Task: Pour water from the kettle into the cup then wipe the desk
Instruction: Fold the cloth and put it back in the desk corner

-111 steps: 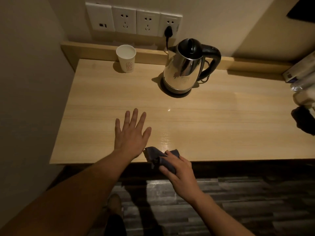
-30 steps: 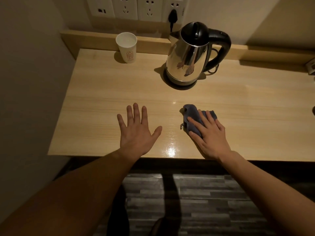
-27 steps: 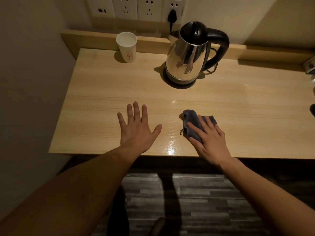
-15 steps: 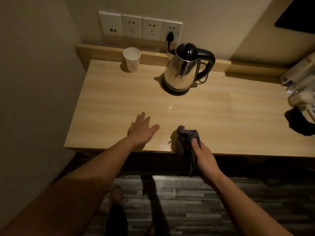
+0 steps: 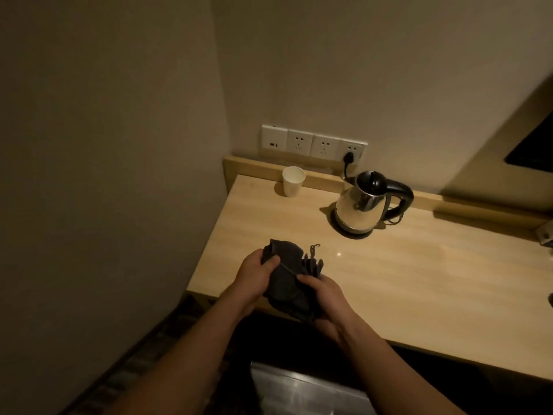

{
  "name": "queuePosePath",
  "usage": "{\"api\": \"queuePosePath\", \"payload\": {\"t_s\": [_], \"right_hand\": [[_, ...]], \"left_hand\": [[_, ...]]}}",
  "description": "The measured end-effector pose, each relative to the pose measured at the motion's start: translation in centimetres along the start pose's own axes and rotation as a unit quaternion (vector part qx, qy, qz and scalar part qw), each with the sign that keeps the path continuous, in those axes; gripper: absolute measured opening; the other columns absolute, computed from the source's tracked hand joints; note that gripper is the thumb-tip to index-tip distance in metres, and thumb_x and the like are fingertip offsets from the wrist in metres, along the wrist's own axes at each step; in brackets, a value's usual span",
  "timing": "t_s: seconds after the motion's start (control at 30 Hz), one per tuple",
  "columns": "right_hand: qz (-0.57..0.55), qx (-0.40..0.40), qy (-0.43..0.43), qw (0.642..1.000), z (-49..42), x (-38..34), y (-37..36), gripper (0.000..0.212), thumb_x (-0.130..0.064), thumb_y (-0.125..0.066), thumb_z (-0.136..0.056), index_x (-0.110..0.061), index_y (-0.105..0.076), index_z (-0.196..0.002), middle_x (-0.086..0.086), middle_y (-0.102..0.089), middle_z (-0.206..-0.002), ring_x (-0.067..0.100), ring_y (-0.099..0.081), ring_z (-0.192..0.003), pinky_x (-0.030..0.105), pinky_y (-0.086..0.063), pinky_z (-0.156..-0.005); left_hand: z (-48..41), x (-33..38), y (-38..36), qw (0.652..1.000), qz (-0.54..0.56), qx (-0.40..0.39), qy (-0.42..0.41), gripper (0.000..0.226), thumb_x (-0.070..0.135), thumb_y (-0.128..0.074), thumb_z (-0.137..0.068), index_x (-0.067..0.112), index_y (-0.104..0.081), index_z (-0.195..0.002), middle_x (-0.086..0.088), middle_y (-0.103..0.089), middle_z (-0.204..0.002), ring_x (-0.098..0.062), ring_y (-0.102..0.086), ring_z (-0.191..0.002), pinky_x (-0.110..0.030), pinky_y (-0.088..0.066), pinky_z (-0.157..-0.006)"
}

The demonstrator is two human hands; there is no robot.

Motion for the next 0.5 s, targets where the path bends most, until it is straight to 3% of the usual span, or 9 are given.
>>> {"api": "queuePosePath", "payload": {"t_s": [0.03, 0.17, 0.37, 0.5], "right_hand": [[0.036, 0.008, 0.01, 0.999, -1.0, -0.4, -0.9, 0.024, -0.007, -0.06, -0.102, -0.006, -0.065, -0.126, 0.022, -0.077, -0.115, 0.042, -0.075, -0.106, 0.062, -0.058, -0.095], [0.183, 0.033, 0.072, 0.98, -6.5, -2.0, -3.9, 0.022, -0.02, -0.059, -0.107, -0.007, -0.067, -0.122, 0.013, -0.079, -0.111, 0.025, -0.078, -0.096, 0.034, -0.064, -0.076], [0.359, 0.063, 0.145, 0.92, -15.3, -5.3, -8.8, 0.027, -0.032, -0.052, -0.109, -0.01, -0.067, -0.108, 0.007, -0.075, -0.101, 0.023, -0.073, -0.092, 0.046, -0.06, -0.083], [0.395, 0.104, 0.162, 0.898, -21.9, -7.4, -12.2, 0.032, -0.033, -0.047, -0.111, -0.008, -0.066, -0.103, 0.008, -0.071, -0.096, 0.025, -0.068, -0.09, 0.045, -0.055, -0.079]], "left_hand": [[-0.6, 0.6, 0.7, 0.999, -0.027, 0.01, -0.012, 0.012, 0.016, -0.057, -0.107, 0.021, -0.067, -0.111, -0.01, -0.075, -0.116, -0.026, -0.072, -0.107, -0.044, -0.061, -0.091], [-5.0, 2.3, 3.2, 0.995, -0.076, 0.051, -0.041, 0.016, 0.025, -0.055, -0.108, 0.02, -0.062, -0.122, -0.007, -0.07, -0.12, -0.026, -0.069, -0.109, -0.046, -0.06, -0.093], [-14.2, 4.7, 6.7, 0.995, -0.047, 0.089, -0.019, 0.023, 0.034, -0.061, -0.105, 0.016, -0.064, -0.119, -0.004, -0.072, -0.112, -0.022, -0.07, -0.103, -0.033, -0.058, -0.076], [-20.8, 6.8, 8.7, 0.996, -0.029, 0.086, 0.013, 0.022, 0.043, -0.062, -0.103, 0.025, -0.066, -0.115, 0.001, -0.075, -0.109, -0.016, -0.072, -0.097, -0.024, -0.057, -0.065]]}}
Point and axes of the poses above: each hand's wrist, its own z-axis away from the middle knuckle, its own y-axis out of the back of the hand, x = y × z, the point moved 1 cm from there along -z, towards the middle knuckle
